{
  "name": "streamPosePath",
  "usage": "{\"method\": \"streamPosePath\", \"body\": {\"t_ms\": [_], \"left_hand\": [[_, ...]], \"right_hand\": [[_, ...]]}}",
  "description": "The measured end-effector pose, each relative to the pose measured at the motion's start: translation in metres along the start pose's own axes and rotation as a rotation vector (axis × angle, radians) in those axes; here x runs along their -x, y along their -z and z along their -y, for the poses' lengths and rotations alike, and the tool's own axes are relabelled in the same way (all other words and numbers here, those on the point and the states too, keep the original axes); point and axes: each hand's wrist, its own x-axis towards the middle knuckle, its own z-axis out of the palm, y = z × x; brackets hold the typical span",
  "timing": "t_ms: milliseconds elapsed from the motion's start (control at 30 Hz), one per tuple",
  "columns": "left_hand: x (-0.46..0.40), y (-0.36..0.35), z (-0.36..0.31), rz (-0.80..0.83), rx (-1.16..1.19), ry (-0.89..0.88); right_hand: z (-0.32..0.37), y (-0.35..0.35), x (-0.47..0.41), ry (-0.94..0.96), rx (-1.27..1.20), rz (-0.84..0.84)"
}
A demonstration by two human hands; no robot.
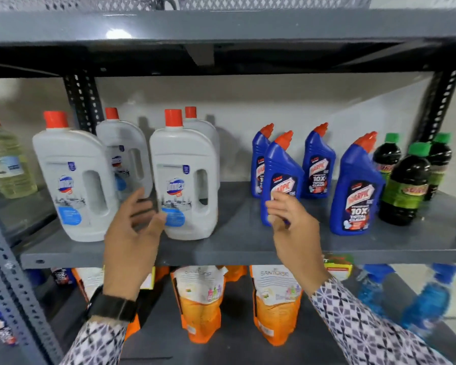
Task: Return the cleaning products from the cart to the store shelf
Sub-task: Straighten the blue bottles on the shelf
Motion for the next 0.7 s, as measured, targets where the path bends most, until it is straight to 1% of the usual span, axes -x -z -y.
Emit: {"method": "streamPosePath", "body": {"t_ms": [33, 67, 133, 200, 233, 267, 333, 367, 433, 567, 633, 700], "left_hand": [[0.012, -0.009, -0.009, -0.014, -0.005, -0.037], [0.024, -0.023, -0.019, 0.019, -0.012, -0.053], [0.038, -0.063, -0.038, 0.187, -0.031, -0.053], [0.038, -0.112, -0.051, 0.373, -0.075, -0.07], [0.034, -0.135, -0.056, 0.45, -0.076, -0.051], [0.029, -0.155, -0.058, 0.521, -0.039, 0.0], [0.02, -0.182, -0.055, 0.63, 0.049, 0.083], [0.017, -0.191, -0.054, 0.645, 0.056, 0.089], [0.014, -0.198, -0.049, 0.618, 0.051, 0.092], [0.019, -0.194, -0.04, 0.57, 0.015, 0.044], [0.024, -0.19, -0.036, 0.577, 0.016, 0.039], [0.03, -0.188, -0.032, 0.603, -0.015, 0.043]], "right_hand": [[-0.008, 0.013, -0.003, 0.007, 0.016, -0.071], [-0.016, 0.023, -0.008, -0.005, 0.029, -0.109], [-0.03, 0.035, -0.02, -0.076, 0.081, -0.08], [-0.04, 0.039, -0.036, -0.181, 0.11, 0.053], [-0.042, 0.041, -0.043, -0.219, 0.085, 0.141], [-0.044, 0.042, -0.05, -0.244, 0.037, 0.22], [-0.047, 0.044, -0.061, -0.254, -0.051, 0.314], [-0.049, 0.047, -0.064, -0.247, -0.058, 0.331], [-0.053, 0.051, -0.063, -0.234, -0.036, 0.334], [-0.059, 0.059, -0.049, -0.187, -0.008, 0.295], [-0.06, 0.062, -0.043, -0.145, 0.016, 0.285], [-0.062, 0.065, -0.038, -0.148, 0.001, 0.275]]}}
